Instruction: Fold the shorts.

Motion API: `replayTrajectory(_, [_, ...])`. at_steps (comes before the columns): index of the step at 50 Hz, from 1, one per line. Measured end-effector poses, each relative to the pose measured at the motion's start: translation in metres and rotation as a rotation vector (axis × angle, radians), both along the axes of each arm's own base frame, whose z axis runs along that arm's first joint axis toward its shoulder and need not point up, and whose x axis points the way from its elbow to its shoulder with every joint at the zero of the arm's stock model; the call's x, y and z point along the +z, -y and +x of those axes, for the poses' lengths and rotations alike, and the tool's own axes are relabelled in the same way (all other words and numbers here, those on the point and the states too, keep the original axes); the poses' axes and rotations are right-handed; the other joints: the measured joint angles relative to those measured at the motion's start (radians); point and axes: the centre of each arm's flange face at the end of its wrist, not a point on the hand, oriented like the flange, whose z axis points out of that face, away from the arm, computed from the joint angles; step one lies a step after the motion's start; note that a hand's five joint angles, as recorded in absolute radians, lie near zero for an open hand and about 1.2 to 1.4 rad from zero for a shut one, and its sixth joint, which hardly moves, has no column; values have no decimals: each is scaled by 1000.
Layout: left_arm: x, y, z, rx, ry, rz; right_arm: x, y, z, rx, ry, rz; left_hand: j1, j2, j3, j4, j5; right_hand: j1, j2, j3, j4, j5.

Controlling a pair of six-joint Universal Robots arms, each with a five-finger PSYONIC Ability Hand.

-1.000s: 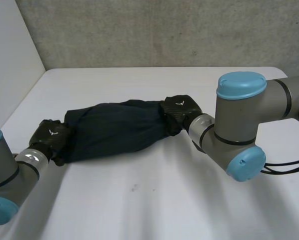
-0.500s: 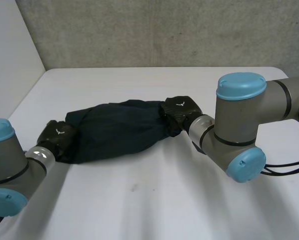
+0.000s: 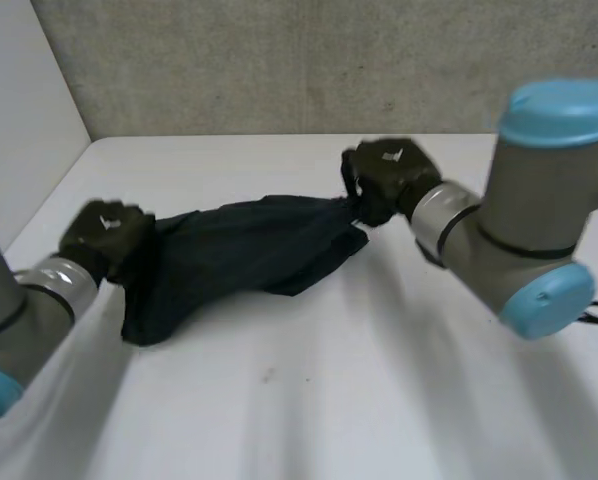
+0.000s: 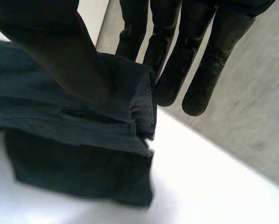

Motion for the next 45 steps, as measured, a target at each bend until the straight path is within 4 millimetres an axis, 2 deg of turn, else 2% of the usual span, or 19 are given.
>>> replayTrajectory(2, [4,-1,0,-1,-11,-4,4,0,-1,-2,2,-9,0,0,0,0,0,0,0,0,0,0])
replayTrajectory(4, [32,-15,-2,-16,-119,-29,25,-4,-12,-16,-13,-62,-47,-65,-64,-68,-63,0,0,0,0,0])
replayTrajectory(6, [39,-21,-2,-29,-157,-23,28,-6,-16,-17,-40,-67,-50,-68,-66,-70,-65,0,0,0,0,0])
replayTrajectory(7, [41,-27,-3,-39,-181,-9,27,-10,-21,-14,-95,-61,-219,-212,-208,-213,-209,0,0,0,0,0])
replayTrajectory(8, [42,-31,-3,-47,-195,4,24,-14,-24,-8,-142,-49,-219,-212,-208,-213,-209,0,0,0,0,0])
replayTrajectory(9, [40,-36,-3,-56,-206,23,19,-18,-27,0,-200,-31,-219,-212,-208,-213,-209,0,0,0,0,0])
replayTrajectory(10, [36,-43,-4,-65,-214,55,8,-25,-32,18,-291,7,-398,-400,-390,-398,-396,0,0,0,0,0])
replayTrajectory(11, [33,-46,-3,-67,-215,70,4,-27,-34,27,-326,23,-436,-446,-437,-447,-445,0,0,0,0,0])
replayTrajectory(12, [33,-46,-3,-67,-215,70,4,-27,-34,27,-326,23,-436,-446,-437,-447,-445,0,0,0,0,0])
replayTrajectory(14, [22,-56,-3,-72,-208,123,-14,-37,-40,60,-439,84,-478,-497,-492,-500,-501,0,0,0,0,0])
replayTrajectory(19, [9,-67,-4,-75,-194,171,-31,-43,-43,73,-479,118,-512,-535,-528,-534,-540,-30,-19,-20,-20,-19])
replayTrajectory(20, [7,-73,-6,-86,-190,182,-37,-42,-43,60,-454,119,-524,-547,-541,-547,-553,-304,-326,-301,-303,-294])
replayTrajectory(23, [5,-88,-11,-116,-186,190,-44,-43,-44,36,-393,116,-527,-550,-544,-552,-558,-441,-525,-498,-500,-487])
replayTrajectory(24, [4,-95,-13,-129,-184,191,-45,-45,-44,27,-365,112,-527,-550,-544,-552,-558,-610,-771,-776,-780,-751])
replayTrajectory(26, [4,-109,-16,-159,-182,187,-45,-48,-46,18,-322,99,-527,-550,-544,-552,-558,-656,-819,-858,-867,-826])
replayTrajectory(29, [3,-127,-19,-194,-181,173,-42,-56,-48,22,-283,76,-527,-550,-544,-552,-559,-657,-819,-865,-874,-829])
replayTrajectory(35, [-5,-144,-19,-210,-176,147,-39,-70,-54,76,-310,29,-527,-553,-544,-552,-558,-657,-819,-865,-874,-829])
replayTrajectory(41, [-17,-150,-15,-204,-129,143,-50,-74,-66,124,-405,0,-603,-612,-606,-616,-621,-657,-819,-865,-874,-829])
replayTrajectory(45, [-30,-158,-12,-224,-24,141,-65,-67,-73,156,-440,4,-810,-822,-815,-831,-831,-654,-817,-832,-844,-790])
